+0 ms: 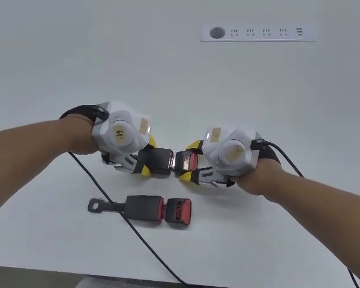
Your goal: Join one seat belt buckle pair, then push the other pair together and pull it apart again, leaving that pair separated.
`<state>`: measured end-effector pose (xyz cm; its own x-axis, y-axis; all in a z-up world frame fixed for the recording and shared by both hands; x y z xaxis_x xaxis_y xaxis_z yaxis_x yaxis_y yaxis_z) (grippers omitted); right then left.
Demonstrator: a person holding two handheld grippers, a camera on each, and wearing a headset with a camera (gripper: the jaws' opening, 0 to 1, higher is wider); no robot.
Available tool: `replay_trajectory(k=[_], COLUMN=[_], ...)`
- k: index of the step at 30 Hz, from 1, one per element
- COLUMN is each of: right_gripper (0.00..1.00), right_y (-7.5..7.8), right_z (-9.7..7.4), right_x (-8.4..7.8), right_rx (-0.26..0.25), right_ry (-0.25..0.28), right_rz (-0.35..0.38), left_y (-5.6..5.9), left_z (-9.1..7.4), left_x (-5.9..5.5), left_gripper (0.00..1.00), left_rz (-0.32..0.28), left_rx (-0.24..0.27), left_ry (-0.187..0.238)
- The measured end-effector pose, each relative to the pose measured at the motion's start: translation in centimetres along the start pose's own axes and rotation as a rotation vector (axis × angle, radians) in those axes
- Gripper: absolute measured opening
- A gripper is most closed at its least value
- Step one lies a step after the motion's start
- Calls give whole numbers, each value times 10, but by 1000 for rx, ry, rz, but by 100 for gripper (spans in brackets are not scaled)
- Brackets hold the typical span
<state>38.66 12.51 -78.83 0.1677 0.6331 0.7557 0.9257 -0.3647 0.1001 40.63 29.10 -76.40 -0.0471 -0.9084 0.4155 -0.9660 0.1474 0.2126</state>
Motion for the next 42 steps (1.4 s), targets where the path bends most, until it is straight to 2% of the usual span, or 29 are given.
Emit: replay_trajectory(k=[15, 24, 30, 38, 42], right_gripper=[36, 36, 36, 36, 37], right_y=[1, 2, 7, 11, 12], right_z=[-1, -3, -10, -16, -21], right_x=[1, -3, -13, -17, -21], right_rx=[3, 5, 4, 6, 10], right_ry=[7, 25, 20, 19, 9], right_rz=[-12, -13, -8, -17, -25], left_y=[-1, 2, 3, 8, 8], left_z=[-1, -2, -2, 0, 0], left_x=[-2, -5, -9, -12, -11], left_gripper=[34, 35, 35, 35, 35], left_rz=[-7, -22, -31, -85, -77], left_rx=[1, 5, 11, 45, 44], left_ry=[20, 72, 121, 205, 202])
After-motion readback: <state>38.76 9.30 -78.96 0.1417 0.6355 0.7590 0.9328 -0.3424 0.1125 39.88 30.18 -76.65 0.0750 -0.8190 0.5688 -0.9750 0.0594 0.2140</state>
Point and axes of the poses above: the centre of the closed fingertips' face, and the gripper's own axes: z roughly forward along the fingers, y roughly to its right, x roughly out of its top, the point moved 10 cm from there along -z, roughly backward along the fingers, and after that the axes turned 12 degrees about -x, right-handed, at the moved point
